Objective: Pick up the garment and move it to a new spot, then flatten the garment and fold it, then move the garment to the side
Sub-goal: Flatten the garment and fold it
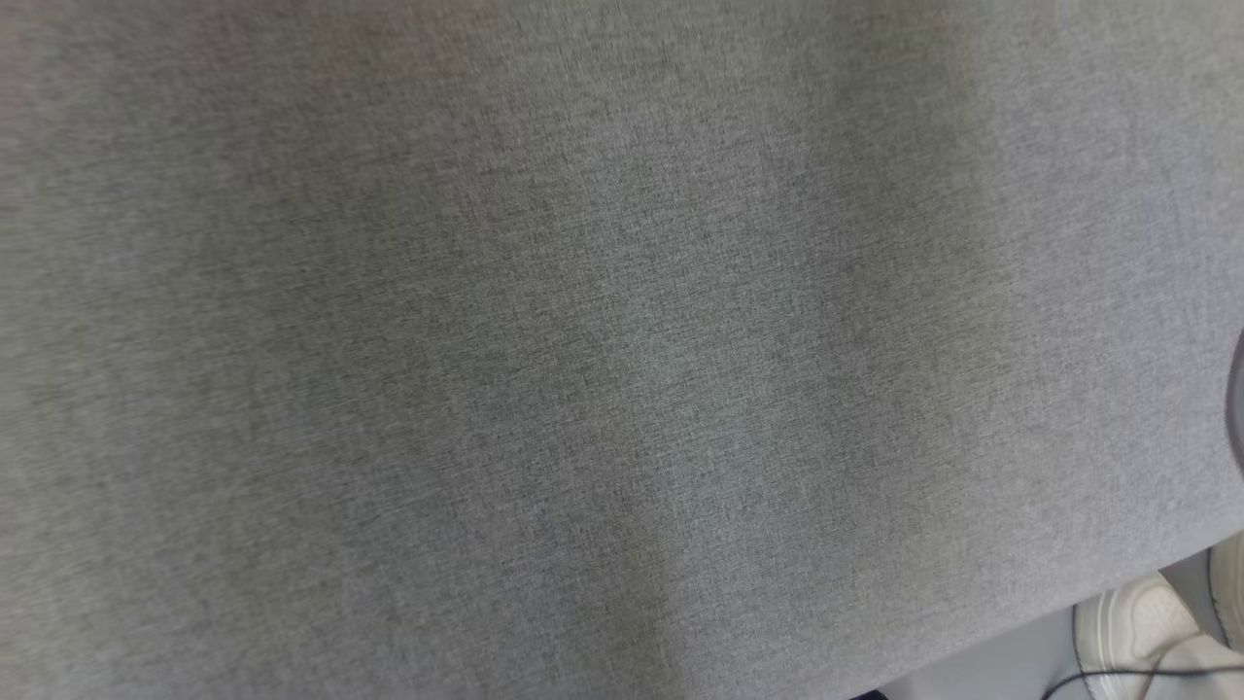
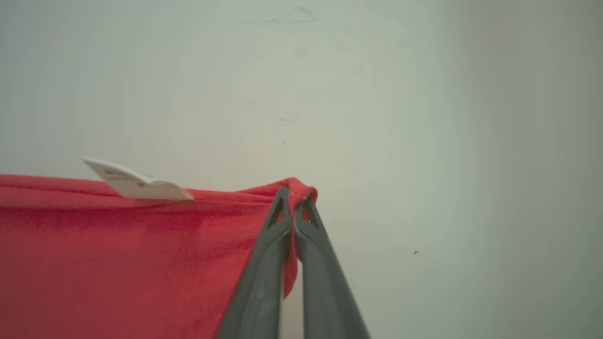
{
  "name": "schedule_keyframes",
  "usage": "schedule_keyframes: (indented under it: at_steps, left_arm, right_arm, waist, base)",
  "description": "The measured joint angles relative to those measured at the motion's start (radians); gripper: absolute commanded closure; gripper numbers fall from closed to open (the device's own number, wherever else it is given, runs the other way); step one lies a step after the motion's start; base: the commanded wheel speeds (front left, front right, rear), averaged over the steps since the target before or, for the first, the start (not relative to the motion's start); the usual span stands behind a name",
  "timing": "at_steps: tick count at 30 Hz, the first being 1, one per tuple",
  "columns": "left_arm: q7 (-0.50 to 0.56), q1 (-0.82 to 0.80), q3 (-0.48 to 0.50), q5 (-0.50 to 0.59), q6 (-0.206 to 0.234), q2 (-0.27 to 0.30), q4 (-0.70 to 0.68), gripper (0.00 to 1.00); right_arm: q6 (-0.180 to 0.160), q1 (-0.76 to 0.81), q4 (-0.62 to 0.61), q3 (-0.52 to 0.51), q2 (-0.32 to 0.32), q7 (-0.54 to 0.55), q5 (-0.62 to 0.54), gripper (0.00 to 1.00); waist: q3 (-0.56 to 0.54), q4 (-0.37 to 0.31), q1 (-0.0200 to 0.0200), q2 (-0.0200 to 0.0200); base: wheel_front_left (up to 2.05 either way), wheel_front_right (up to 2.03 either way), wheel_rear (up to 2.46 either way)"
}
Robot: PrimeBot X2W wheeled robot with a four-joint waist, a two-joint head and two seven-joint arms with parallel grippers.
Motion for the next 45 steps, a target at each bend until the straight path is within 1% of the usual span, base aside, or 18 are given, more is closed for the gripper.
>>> schedule_keyframes:
  at_steps: [6,8,9,11,13,16,18,19,22,24,26,30,35,39,43,45]
  left_arm:
    - [-0.048,-0.151,-0.020,0.018,-0.030,-0.051,0.030,1.00]
    - [-0.062,-0.184,-0.020,0.018,-0.036,-0.066,0.030,1.00]
    - [-0.070,-0.191,-0.022,0.018,-0.047,-0.072,0.030,1.00]
    - [-0.078,-0.185,-0.036,0.018,-0.069,-0.072,0.036,1.00]
    - [-0.086,-0.144,-0.042,0.011,-0.082,-0.066,0.043,1.00]
    - [-0.096,-0.043,-0.045,-0.016,-0.106,-0.054,0.054,1.00]
    - [-0.104,0.011,-0.042,-0.044,-0.116,-0.052,0.047,1.00]
    - [-0.108,0.054,-0.032,-0.073,-0.126,-0.042,0.020,1.00]
    - [-0.110,0.142,-0.015,-0.130,-0.141,-0.016,-0.026,1.00]
    - [-0.106,0.198,0.000,-0.159,-0.142,0.012,-0.067,1.00]
    - [-0.103,0.254,0.022,-0.207,-0.147,0.027,-0.111,1.00]
    - [-0.083,0.368,0.037,-0.268,-0.148,0.048,-0.209,1.00]
    - [-0.058,0.579,0.036,-0.313,-0.126,0.092,-0.319,1.00]
    - [-0.078,0.744,0.063,-0.349,-0.090,0.106,-0.394,1.00]
    - [-0.097,0.921,0.071,-0.369,-0.065,0.112,-0.458,1.00]
    - [-0.105,1.003,0.076,-0.378,-0.051,0.109,-0.483,1.00]
  right_arm:
    - [0.000,-0.132,-0.001,-0.072,0.021,-0.121,-0.093,1.00]
    - [0.000,-0.164,-0.006,-0.077,0.022,-0.148,-0.120,1.00]
    - [0.000,-0.176,-0.007,-0.074,0.024,-0.156,-0.130,1.00]
    - [0.000,-0.185,-0.001,-0.033,0.023,-0.155,-0.154,1.00]
    - [0.000,-0.171,0.018,0.025,0.025,-0.157,-0.168,1.00]
    - [0.000,-0.115,0.044,0.138,0.024,-0.173,-0.155,1.00]
    - [0.000,-0.085,0.047,0.217,0.015,-0.186,-0.122,1.00]
    - [0.000,-0.065,0.035,0.300,-0.011,-0.192,-0.089,1.00]
    - [0.000,-0.013,0.002,0.426,-0.044,-0.185,-0.004,1.00]
    - [0.000,0.013,-0.035,0.481,-0.077,-0.170,0.070,1.00]
    - [0.000,0.042,-0.086,0.523,-0.123,-0.158,0.123,1.00]
    - [0.000,0.119,-0.175,0.588,-0.219,-0.080,0.234,1.00]
    - [0.000,0.241,-0.272,0.667,-0.315,0.025,0.325,1.00]
    - [0.000,0.317,-0.326,0.684,-0.380,0.056,0.354,1.00]
    - [0.000,0.399,-0.358,0.692,-0.431,0.075,0.356,1.00]
    - [0.000,0.439,-0.370,0.703,-0.463,0.102,0.341,1.00]
  waist:
    - [0.065,-0.019,-0.0001,-0.0001]
    - [0.088,-0.022,-0.0002,-0.0001]
    - [0.101,-0.022,-0.0002,-0.0001]
    - [0.126,-0.020,-0.0003,-0.0002]
    - [0.151,-0.016,-0.0002,-0.0002]
    - [0.180,-0.002,0.0001,-0.0001]
    - [0.189,0.012,0.0001,-0.0001]
    - [0.192,0.027,0.0000,-0.0001]
    - [0.184,0.044,-0.0002,-0.0002]
    - [0.170,0.051,-0.0002,-0.0002]
    - [0.152,0.055,-0.0002,-0.0002]
    - [0.107,0.068,-0.0003,-0.0002]
    - [0.036,0.084,-0.0003,-0.0002]
    - [-0.028,0.095,-0.0004,-0.0004]
    - [-0.096,0.105,-0.0004,-0.0004]
    - [-0.130,0.110,-0.0005,-0.0004]
  base:
    - [0.00,0.00,0.00]
    - [0.00,0.00,0.00]
    - [0.00,0.00,0.00]
    - [0.00,0.00,0.00]
    - [0.00,0.00,0.00]
    - [0.00,0.00,0.00]
    - [0.00,0.00,0.00]
    - [0.00,0.00,0.00]
    - [0.00,0.00,0.00]
    - [0.00,0.00,0.00]
    - [0.00,0.00,0.00]
    - [0.00,0.00,0.00]
    - [0.00,0.00,0.00]
    - [0.00,0.00,0.00]
    - [0.00,0.00,0.00]
    - [0.00,0.00,0.00]
